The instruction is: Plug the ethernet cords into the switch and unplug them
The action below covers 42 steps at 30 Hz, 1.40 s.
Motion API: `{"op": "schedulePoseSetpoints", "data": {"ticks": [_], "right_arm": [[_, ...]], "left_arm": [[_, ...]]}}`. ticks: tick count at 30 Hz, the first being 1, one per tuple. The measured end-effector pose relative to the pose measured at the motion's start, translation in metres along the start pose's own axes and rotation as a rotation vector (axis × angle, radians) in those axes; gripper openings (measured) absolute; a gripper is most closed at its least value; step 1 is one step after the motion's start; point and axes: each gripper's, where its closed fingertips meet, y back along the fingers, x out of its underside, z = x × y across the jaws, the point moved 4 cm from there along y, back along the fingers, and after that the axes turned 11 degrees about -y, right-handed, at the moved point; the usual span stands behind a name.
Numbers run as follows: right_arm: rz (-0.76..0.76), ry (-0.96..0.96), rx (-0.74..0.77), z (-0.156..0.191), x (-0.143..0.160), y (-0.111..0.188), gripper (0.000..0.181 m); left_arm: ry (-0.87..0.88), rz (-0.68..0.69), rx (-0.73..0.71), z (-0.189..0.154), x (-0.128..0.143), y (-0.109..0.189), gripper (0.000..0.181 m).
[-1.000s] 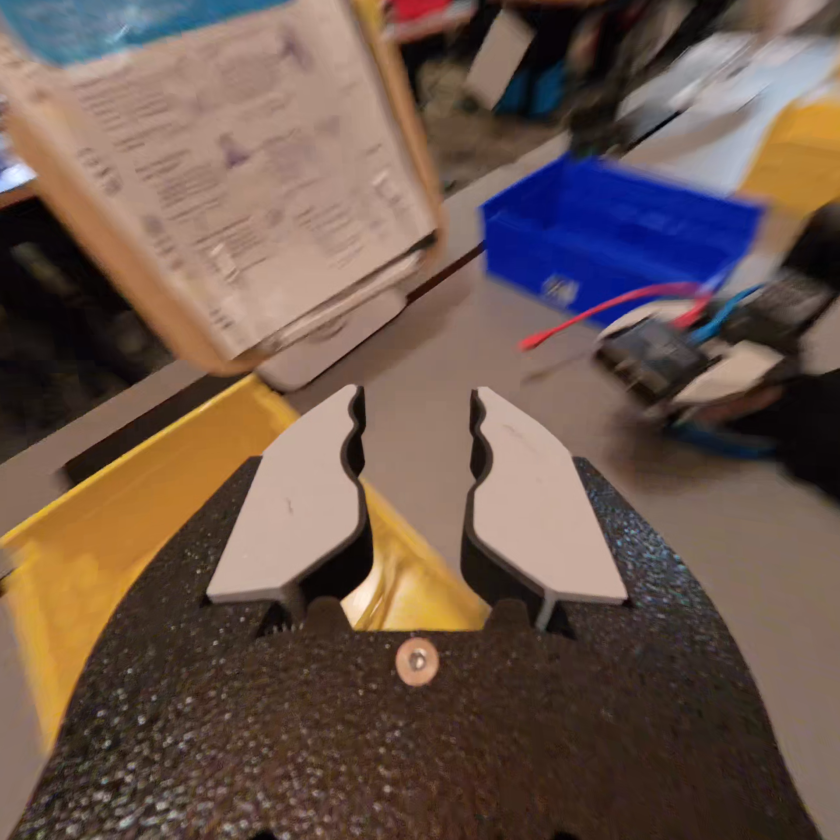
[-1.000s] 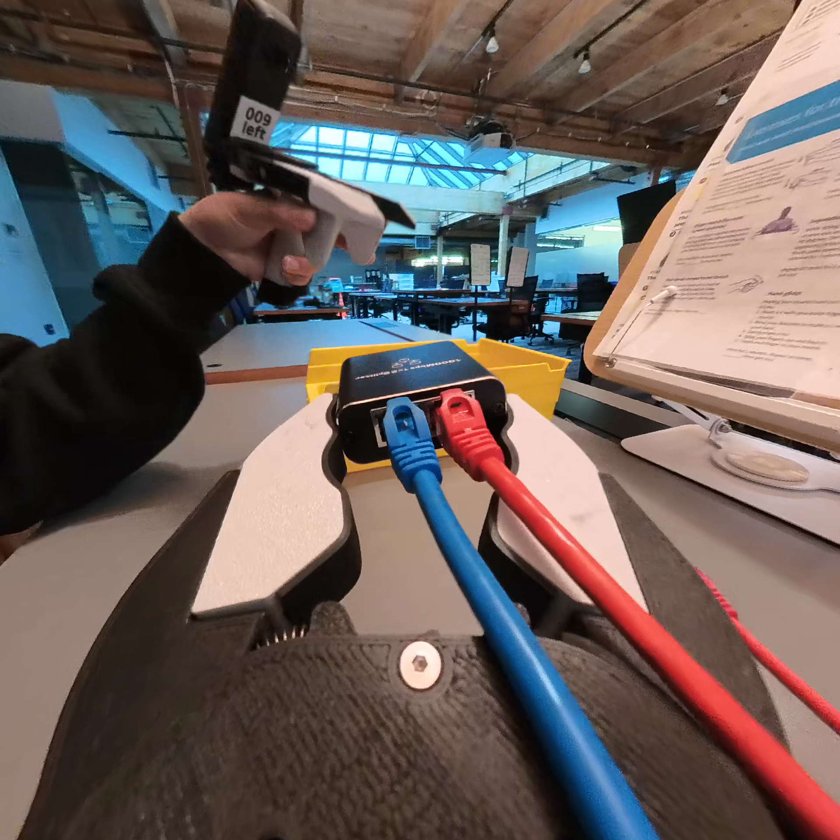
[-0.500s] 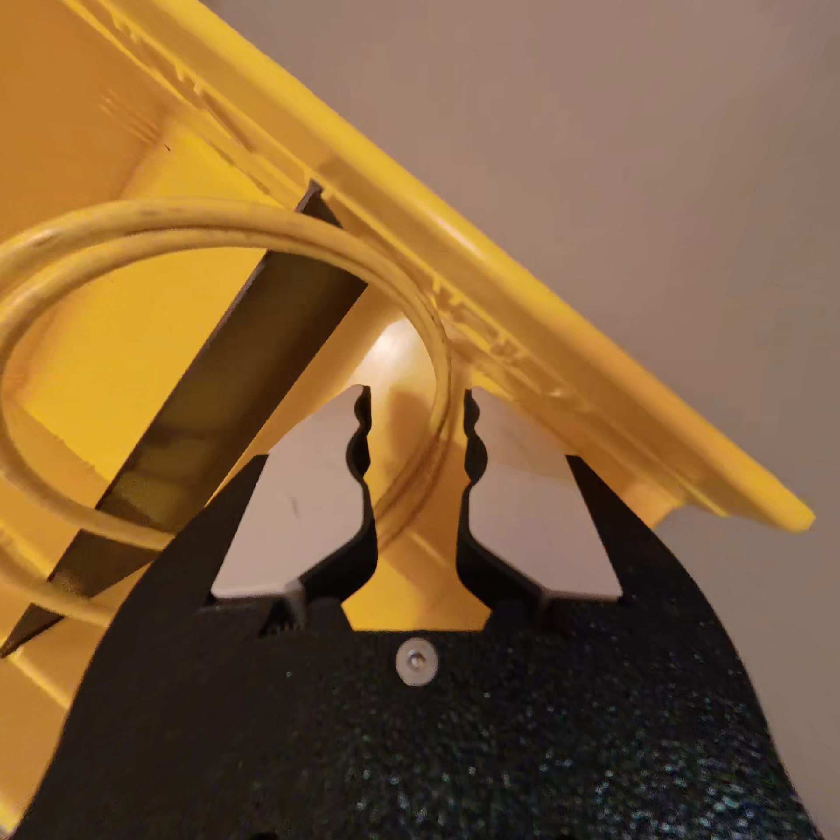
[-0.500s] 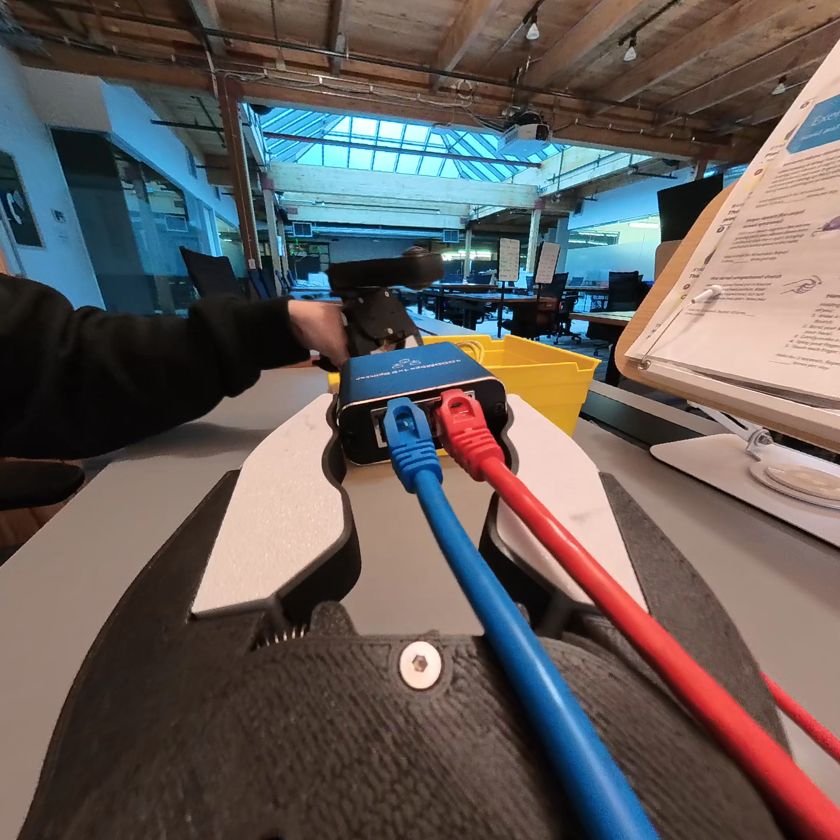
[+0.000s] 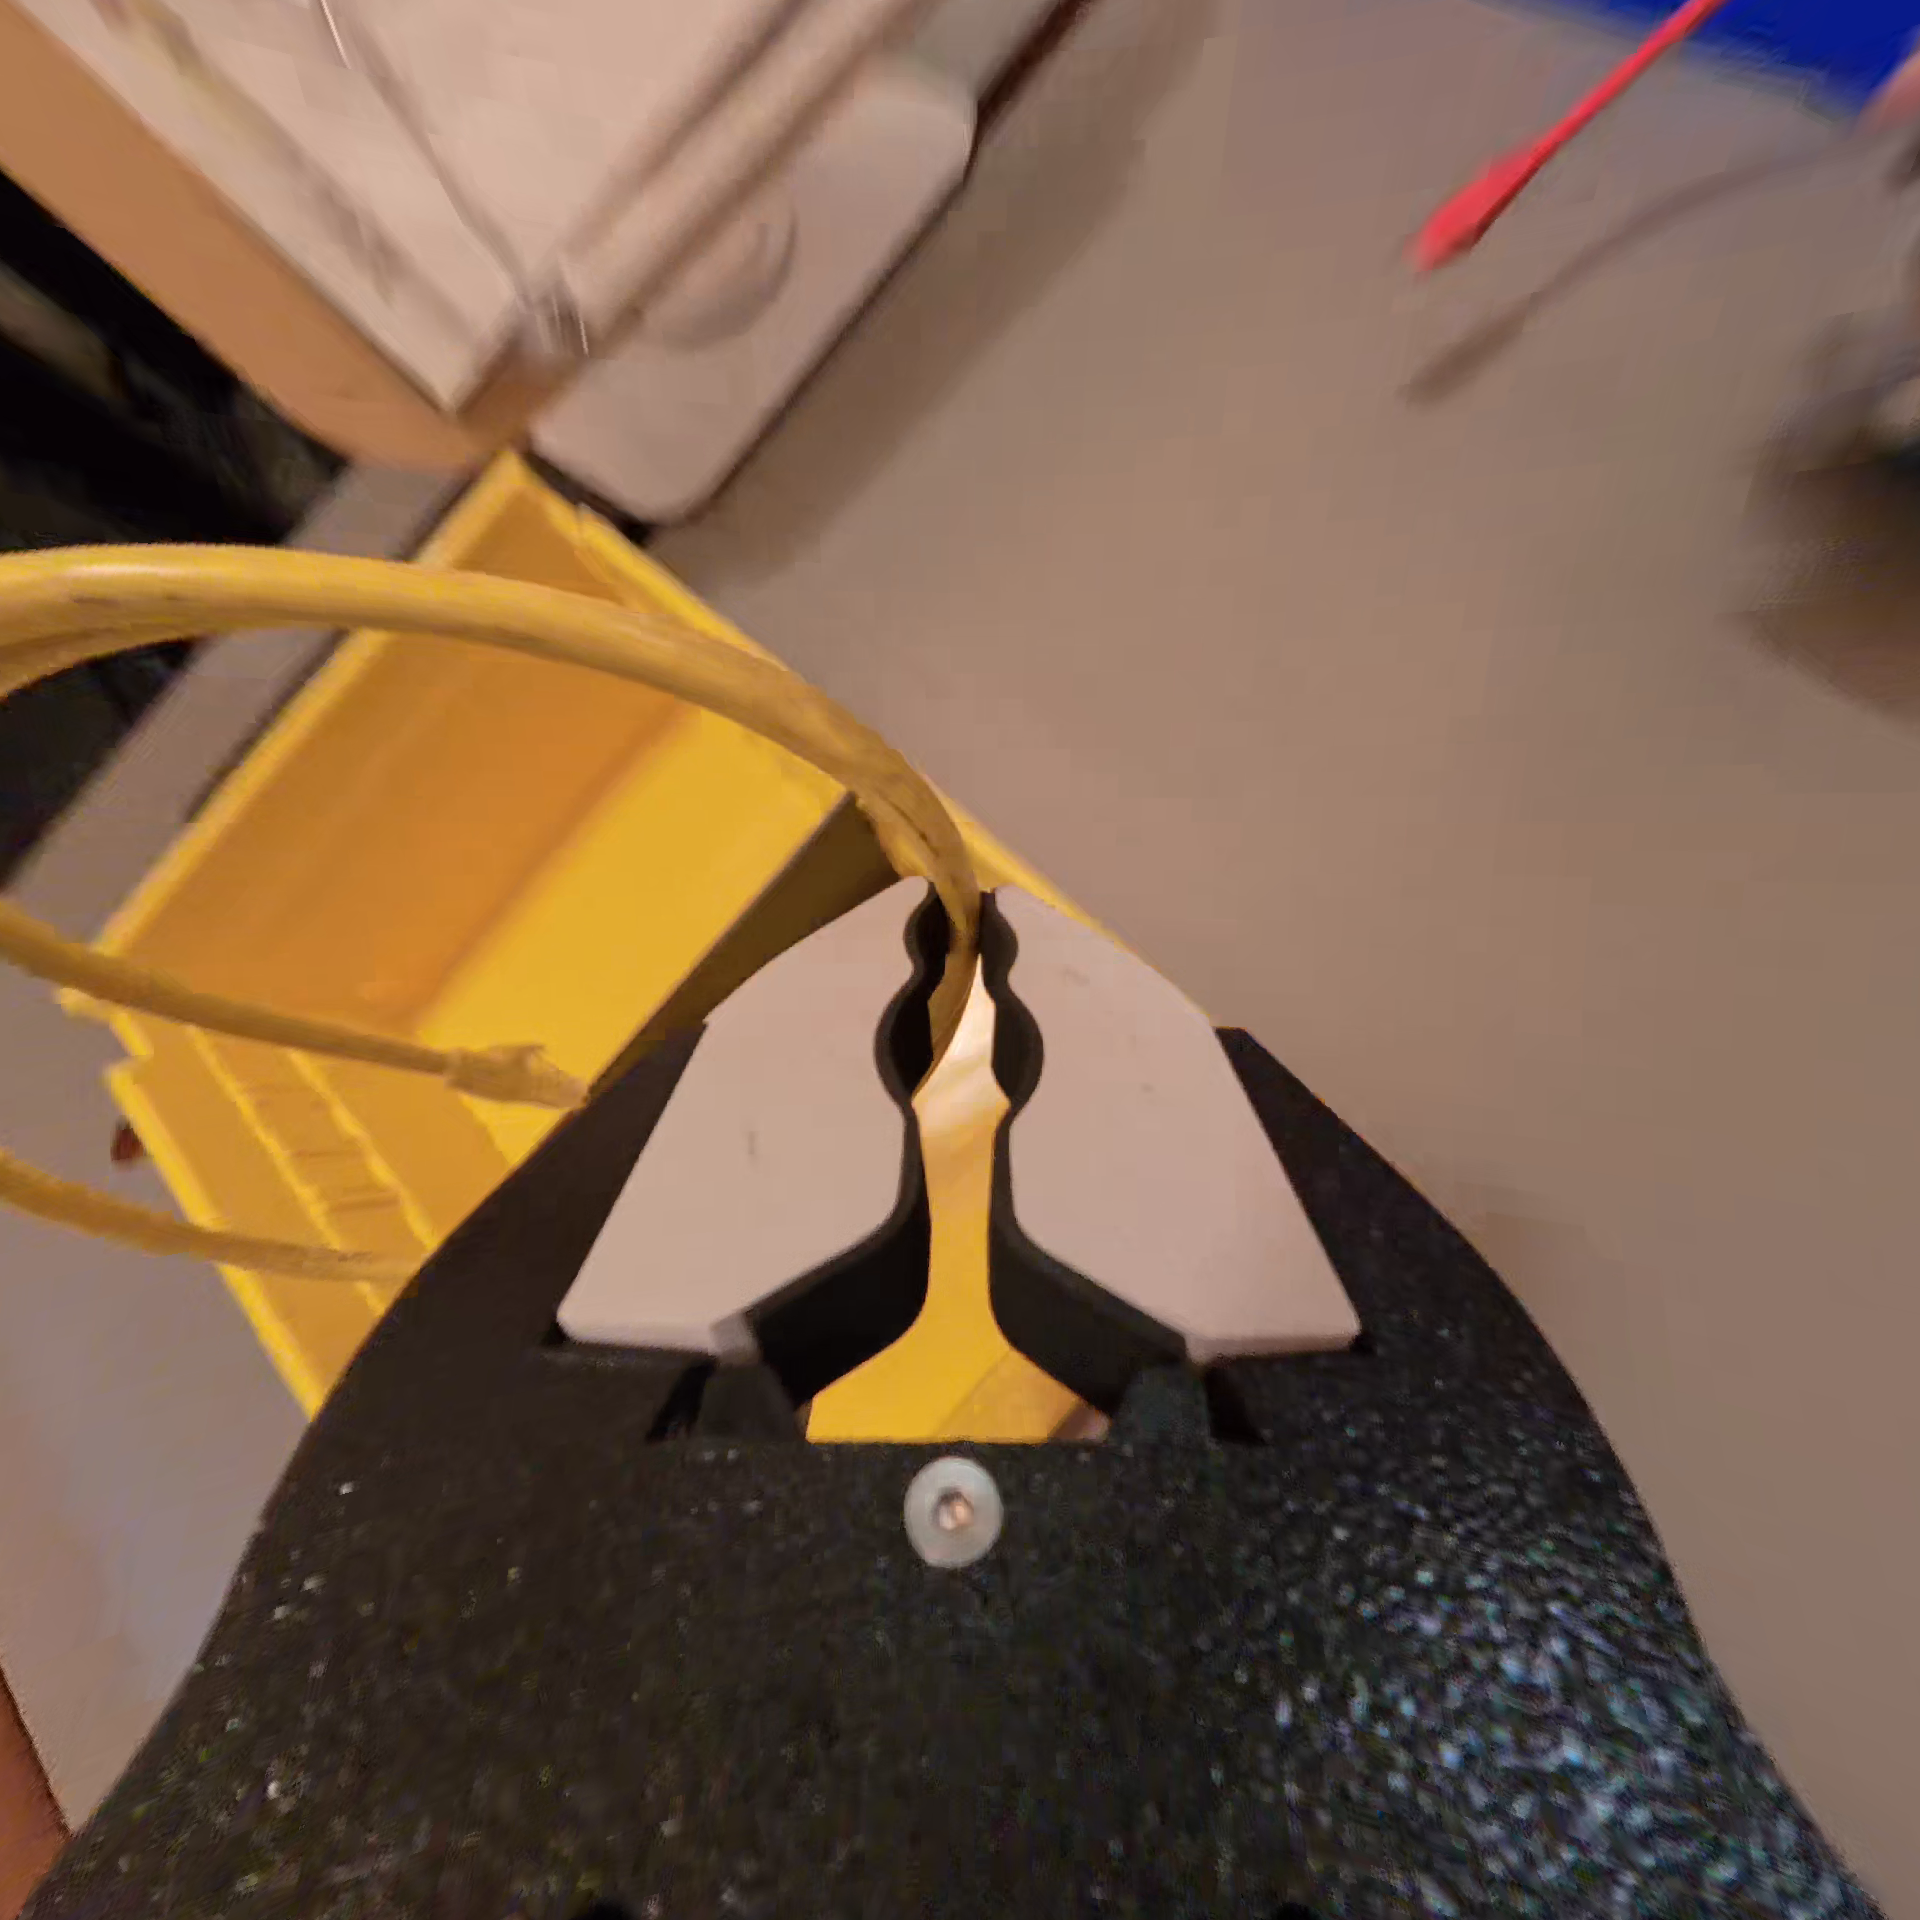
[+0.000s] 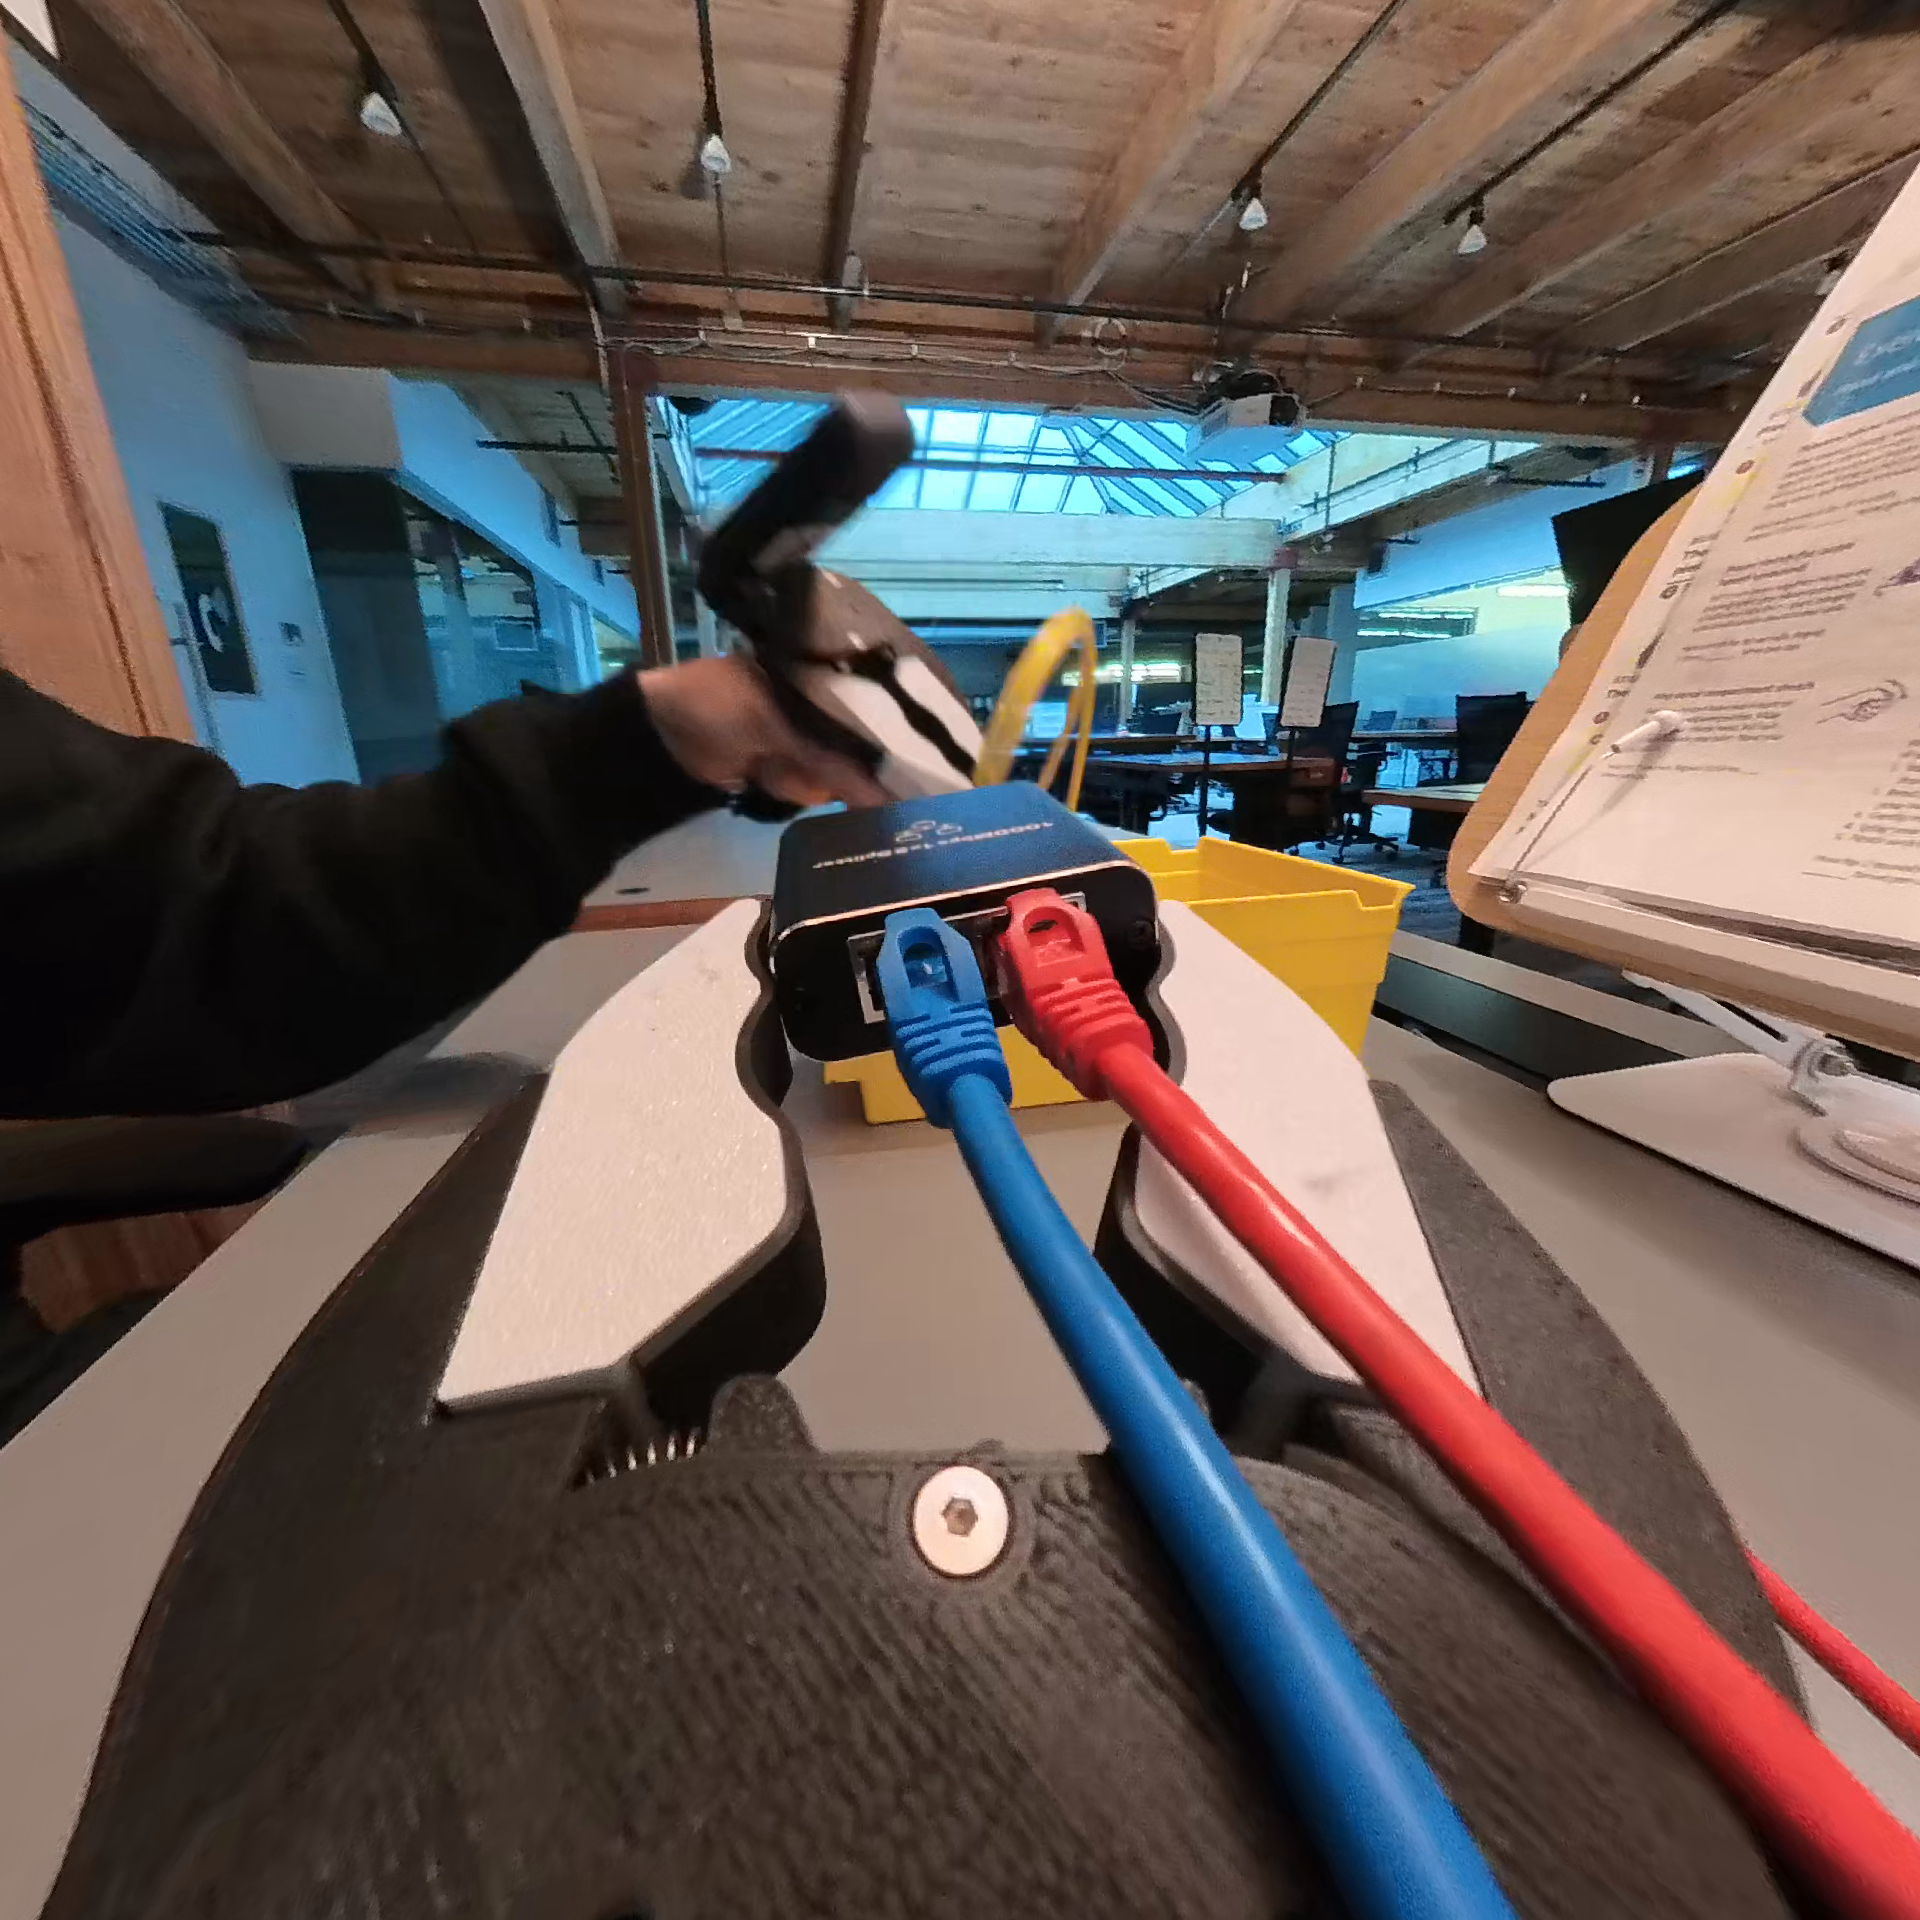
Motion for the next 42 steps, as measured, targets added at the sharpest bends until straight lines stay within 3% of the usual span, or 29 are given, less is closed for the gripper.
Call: {"op": "schedulePoseSetpoints", "data": {"ticks": [1, 4, 7, 10, 13, 16, 19, 25, 30, 34, 39, 42], "right_arm": [[-0.005, 0.000, 0.003, -0.001, -0.001, 0.001, 0.064], [-0.039, -0.002, 0.007, -0.002, -0.008, 0.005, 0.064], [-0.091, -0.009, 0.015, -0.003, -0.017, 0.012, 0.065], [-0.127, -0.022, -0.002, -0.002, -0.022, 0.018, 0.065], [-0.173, -0.047, -0.072, 0.003, -0.027, 0.024, 0.064], [-0.221, -0.087, -0.159, 0.009, -0.032, 0.030, 0.064], [-0.236, -0.107, -0.187, 0.010, -0.032, 0.033, 0.064], [-0.177, -0.098, -0.168, 0.009, -0.023, 0.026, 0.064], [-0.147, -0.087, -0.157, 0.009, -0.020, 0.023, 0.064], [-0.140, -0.089, -0.162, 0.009, -0.019, 0.022, 0.064], [-0.132, -0.083, -0.165, 0.010, -0.018, 0.021, 0.064], [-0.132, -0.081, -0.162, 0.010, -0.017, 0.021, 0.064]], "left_arm": [[-0.015, -0.081, 0.003, -0.004, -0.017, 0.016, 0.005], [-0.046, -0.378, 0.125, -0.031, -0.067, 0.060, 0.005], [-0.057, -0.619, 0.365, -0.068, -0.096, 0.086, 0.005], [-0.051, -0.857, 0.663, -0.110, -0.103, 0.093, 0.005], [0.025, -0.970, 0.884, -0.152, -0.090, 0.072, 0.005], [0.125, -0.899, 0.965, -0.183, -0.067, 0.036, 0.006], [0.200, -0.870, 0.967, -0.192, -0.051, 0.020, 0.006], [0.345, -0.878, 0.937, -0.182, -0.017, 0.022, 0.006], [0.461, -0.834, 0.829, -0.170, 0.017, 0.033, 0.007], [0.475, -0.668, 0.729, -0.176, 0.045, 0.027, 0.006], [0.515, -0.445, 0.736, -0.190, 0.065, 0.022, 0.007], [0.471, -0.165, 0.740, -0.205, 0.085, 0.020, 0.024]]}}
